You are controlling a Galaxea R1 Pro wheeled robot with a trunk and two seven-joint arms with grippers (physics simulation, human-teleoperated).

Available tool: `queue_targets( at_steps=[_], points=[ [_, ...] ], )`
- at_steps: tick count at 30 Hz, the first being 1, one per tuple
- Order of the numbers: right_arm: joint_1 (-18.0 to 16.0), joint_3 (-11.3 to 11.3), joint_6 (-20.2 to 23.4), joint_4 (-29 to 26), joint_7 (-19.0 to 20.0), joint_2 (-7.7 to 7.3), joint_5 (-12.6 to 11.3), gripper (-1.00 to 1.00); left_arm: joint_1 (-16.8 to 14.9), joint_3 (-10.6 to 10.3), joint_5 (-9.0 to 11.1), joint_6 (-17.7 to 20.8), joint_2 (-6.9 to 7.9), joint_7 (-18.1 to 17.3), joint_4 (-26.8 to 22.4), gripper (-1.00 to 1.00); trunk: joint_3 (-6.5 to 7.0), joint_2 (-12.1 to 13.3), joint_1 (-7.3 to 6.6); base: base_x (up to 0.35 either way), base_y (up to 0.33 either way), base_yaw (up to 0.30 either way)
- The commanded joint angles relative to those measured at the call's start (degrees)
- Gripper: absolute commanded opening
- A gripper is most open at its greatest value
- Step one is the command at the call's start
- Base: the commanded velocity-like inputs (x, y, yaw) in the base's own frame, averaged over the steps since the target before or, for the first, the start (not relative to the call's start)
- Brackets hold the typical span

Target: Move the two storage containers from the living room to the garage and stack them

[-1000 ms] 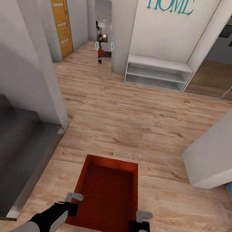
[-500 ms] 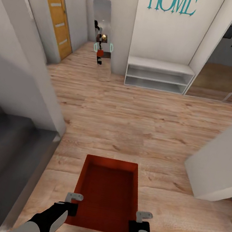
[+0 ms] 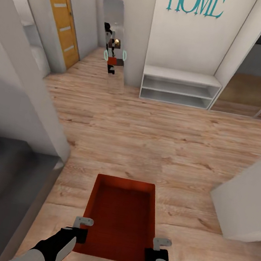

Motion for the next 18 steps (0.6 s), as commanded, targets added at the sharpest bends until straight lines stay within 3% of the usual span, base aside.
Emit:
queue_targets(
  at_steps=[1, 18],
  points=[
    [-0.02, 0.41, 0.07, -0.08, 0.11, -1.00, -1.49, -1.00, -0.03, -1.88, 1.21, 0.20, 0.15, 0.65, -0.32, -1.00, -0.09, -0.09, 0.06, 0.334, 0.000, 0.000],
    [-0.01, 0.46, 0.07, -0.08, 0.07, -0.97, -1.49, -1.00, -0.05, -1.86, 1.21, 0.21, 0.15, 0.65, -0.33, -1.00, -0.09, -0.09, 0.06, 0.334, 0.000, 0.000]
  ],
)
